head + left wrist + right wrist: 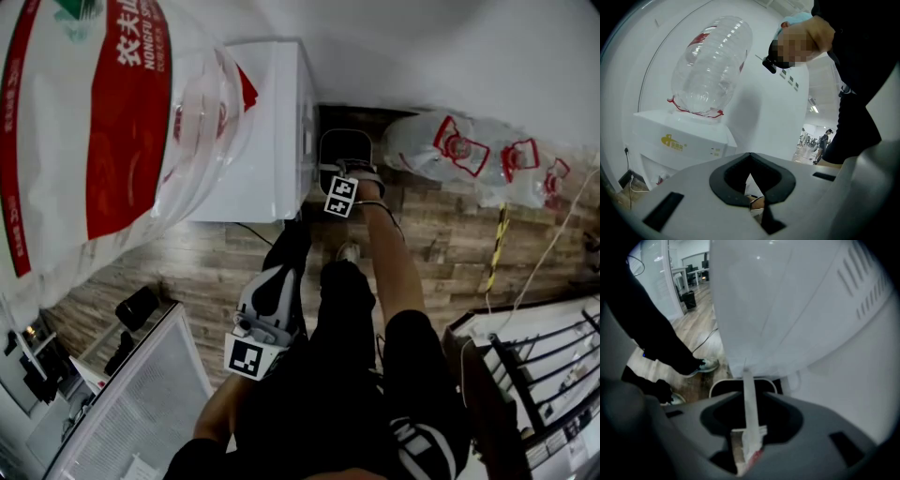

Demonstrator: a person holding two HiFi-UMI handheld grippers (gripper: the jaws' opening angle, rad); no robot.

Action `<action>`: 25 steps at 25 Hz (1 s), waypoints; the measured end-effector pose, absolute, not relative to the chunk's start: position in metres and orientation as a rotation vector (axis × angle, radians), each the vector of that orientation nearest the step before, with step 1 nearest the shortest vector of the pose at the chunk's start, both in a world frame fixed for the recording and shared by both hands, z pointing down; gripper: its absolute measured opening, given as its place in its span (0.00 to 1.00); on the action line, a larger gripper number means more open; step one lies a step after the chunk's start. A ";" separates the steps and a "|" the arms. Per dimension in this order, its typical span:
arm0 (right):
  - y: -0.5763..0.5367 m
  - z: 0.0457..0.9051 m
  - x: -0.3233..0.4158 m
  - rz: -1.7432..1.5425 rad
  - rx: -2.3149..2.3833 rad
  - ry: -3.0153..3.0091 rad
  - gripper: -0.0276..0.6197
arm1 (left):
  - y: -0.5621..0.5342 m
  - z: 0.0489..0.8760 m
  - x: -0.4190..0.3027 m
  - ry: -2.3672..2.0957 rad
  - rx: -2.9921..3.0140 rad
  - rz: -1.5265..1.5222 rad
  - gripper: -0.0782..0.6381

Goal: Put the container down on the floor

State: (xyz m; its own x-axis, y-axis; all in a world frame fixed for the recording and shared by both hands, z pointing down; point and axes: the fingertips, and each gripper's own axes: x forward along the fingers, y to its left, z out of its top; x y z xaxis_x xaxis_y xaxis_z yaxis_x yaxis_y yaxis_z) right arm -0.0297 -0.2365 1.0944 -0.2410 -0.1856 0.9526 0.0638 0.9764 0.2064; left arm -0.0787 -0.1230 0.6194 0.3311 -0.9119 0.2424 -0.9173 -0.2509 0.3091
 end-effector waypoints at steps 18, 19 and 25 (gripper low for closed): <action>-0.198 0.920 0.034 0.122 0.419 -1.943 0.21 | -0.106 0.510 -0.073 -1.806 2.208 -0.065 0.15; -0.194 0.903 0.037 0.165 0.460 -1.969 0.19 | -0.103 0.501 -0.071 -1.816 2.210 -0.069 0.15; -0.170 0.805 0.055 0.466 0.622 -2.085 0.11 | -0.079 0.454 -0.058 -1.846 2.207 -0.054 0.15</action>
State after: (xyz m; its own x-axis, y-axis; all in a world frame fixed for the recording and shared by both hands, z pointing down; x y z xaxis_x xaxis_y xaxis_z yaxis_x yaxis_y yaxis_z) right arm 0.0546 -0.1697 0.8053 -0.4826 -0.2553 0.8378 -0.5876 0.8037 -0.0936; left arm -0.0580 -0.0790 0.4543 0.1909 -0.9717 0.1392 -0.9620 -0.1570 0.2235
